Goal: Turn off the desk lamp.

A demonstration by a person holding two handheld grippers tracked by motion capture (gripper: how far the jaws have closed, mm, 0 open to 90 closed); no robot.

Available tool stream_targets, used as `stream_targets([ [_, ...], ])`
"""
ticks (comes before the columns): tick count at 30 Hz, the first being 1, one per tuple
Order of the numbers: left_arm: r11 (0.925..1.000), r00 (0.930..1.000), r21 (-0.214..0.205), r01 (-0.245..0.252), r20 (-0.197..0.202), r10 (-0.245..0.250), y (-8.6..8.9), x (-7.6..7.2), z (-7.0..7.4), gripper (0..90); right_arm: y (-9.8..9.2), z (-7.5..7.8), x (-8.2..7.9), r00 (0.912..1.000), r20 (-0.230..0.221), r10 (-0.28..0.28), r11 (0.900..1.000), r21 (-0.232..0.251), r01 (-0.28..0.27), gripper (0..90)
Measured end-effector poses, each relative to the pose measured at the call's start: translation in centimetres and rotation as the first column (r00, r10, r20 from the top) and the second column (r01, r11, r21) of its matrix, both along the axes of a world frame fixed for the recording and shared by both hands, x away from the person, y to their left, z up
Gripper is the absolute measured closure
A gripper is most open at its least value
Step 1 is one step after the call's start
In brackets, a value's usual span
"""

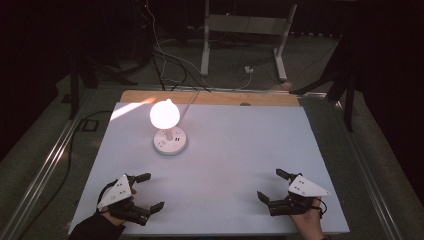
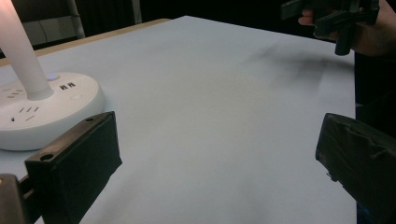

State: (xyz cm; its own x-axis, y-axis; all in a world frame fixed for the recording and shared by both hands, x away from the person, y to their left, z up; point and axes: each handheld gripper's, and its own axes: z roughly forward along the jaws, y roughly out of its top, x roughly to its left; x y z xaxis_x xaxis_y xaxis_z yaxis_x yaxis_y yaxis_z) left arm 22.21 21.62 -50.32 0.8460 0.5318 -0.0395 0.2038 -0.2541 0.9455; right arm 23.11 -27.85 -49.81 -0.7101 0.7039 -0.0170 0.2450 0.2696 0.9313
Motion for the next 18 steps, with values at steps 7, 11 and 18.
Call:
stream_targets([
  [7,1.0000,1.0000,-0.002,0.004,-0.001,-0.004,-0.05,-0.05,0.06,0.5,-0.10,0.11,-0.04,1.0000,-0.002,0.004,1.0000,0.001,-0.004,0.0],
  [11,1.0000,1.0000,-0.004,0.007,-0.001,-0.007,-0.09,-0.12,0.09,0.5,0.01,0.25,-0.19,0.9999,0.011,0.012,0.9999,-0.001,-0.012,0.0],
  [18,0.9998,0.9997,0.004,0.021,-0.012,-0.021,-0.19,-0.15,0.14,0.5,0.06,0.46,-0.37,0.9997,0.020,0.016,0.9998,0.012,-0.016,0.0],
])
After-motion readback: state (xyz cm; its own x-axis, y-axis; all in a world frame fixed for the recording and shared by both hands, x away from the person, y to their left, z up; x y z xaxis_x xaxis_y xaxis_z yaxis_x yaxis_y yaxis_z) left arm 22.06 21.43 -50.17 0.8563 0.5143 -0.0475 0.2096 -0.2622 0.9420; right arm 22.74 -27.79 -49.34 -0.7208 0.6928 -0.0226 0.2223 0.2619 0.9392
